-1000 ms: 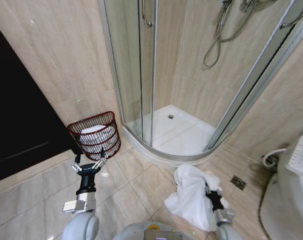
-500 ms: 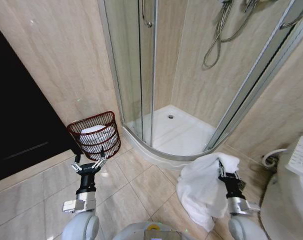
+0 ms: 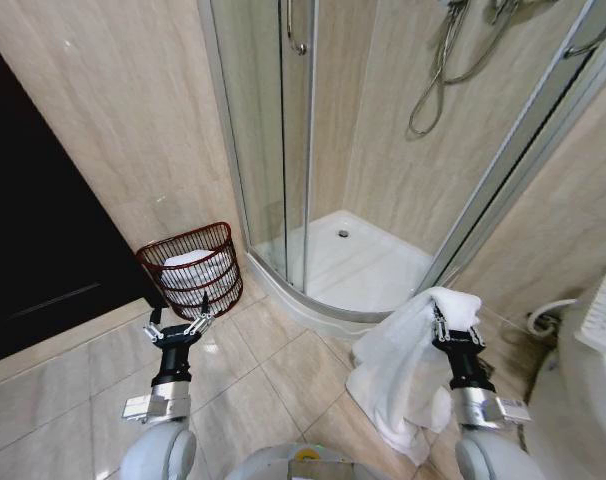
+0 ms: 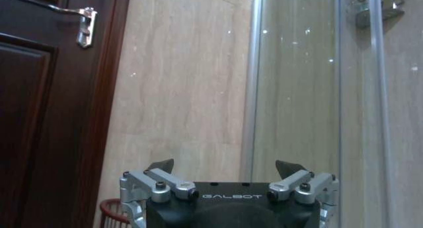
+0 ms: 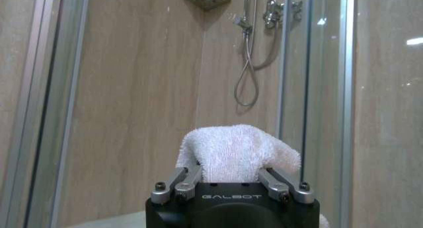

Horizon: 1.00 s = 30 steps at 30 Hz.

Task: Discard the used towel into the hamper.

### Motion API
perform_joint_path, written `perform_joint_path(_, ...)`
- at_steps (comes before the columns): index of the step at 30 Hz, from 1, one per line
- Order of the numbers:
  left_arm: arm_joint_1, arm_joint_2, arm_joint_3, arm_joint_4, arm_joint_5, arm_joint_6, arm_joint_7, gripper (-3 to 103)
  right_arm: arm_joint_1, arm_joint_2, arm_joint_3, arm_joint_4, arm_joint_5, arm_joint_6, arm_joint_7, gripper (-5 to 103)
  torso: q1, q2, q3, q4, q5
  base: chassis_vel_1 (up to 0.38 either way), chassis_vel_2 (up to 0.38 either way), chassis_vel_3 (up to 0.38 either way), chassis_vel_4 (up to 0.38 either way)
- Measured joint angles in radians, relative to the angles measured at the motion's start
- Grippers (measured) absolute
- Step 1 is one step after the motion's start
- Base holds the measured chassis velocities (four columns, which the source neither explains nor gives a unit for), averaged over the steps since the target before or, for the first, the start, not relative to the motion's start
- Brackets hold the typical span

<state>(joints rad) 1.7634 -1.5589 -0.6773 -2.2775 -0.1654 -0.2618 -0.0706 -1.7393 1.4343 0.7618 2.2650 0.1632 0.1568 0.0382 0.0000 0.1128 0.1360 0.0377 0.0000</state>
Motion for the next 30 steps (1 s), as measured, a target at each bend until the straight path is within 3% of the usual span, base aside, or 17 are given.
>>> perform_joint_path(15, -0.007, -0.001, 0.0, 0.022, -0.003, -0.055, -0.009, 100, 0.01, 0.003, -0.012, -0.015, -0.03, 0.011, 0.004, 24, 0.0, 0.0, 0.0, -0.0002, 0.0001, 0.062, 0.05, 0.042, 0.035)
perform_joint_path(30, 0.0, -0.003, 0.001, 0.012, -0.003, -0.017, -0.006, 100, 0.043, 0.011, -0.02, -0.041, -0.085, 0.031, -0.005, 24, 0.0, 0.0, 0.0, -0.0002, 0.0001, 0.174, 0.169, -0.176, -0.157)
